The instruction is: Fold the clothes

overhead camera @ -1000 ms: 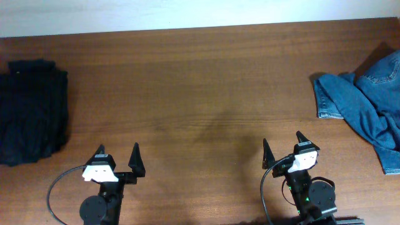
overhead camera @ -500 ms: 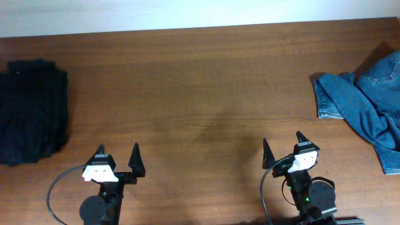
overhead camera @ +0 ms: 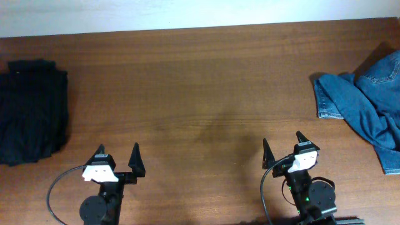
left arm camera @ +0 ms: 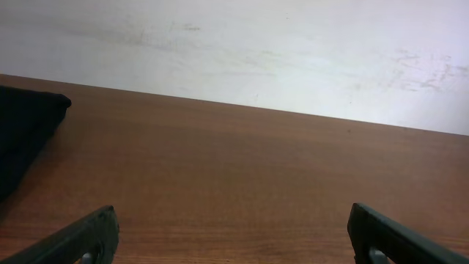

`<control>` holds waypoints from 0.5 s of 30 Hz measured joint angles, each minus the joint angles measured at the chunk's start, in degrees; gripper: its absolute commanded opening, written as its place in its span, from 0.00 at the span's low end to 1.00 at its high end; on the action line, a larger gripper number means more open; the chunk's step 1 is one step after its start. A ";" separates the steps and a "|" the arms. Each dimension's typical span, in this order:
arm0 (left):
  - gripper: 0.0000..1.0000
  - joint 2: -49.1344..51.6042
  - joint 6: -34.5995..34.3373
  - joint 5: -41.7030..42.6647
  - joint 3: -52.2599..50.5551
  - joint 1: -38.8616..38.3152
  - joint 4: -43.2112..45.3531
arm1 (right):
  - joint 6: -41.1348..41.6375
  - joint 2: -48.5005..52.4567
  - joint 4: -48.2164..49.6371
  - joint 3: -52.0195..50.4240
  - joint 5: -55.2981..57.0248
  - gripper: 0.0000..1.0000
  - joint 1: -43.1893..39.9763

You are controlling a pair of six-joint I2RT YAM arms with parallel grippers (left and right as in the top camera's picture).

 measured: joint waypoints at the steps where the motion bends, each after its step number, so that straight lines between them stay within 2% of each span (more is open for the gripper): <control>1: 0.99 0.00 -0.02 0.00 0.00 0.00 0.00 | -0.04 0.00 0.00 0.00 0.00 0.99 0.00; 15: 0.99 0.00 0.00 0.00 0.00 0.00 0.00 | 0.00 0.00 0.00 0.00 0.00 0.99 -5.20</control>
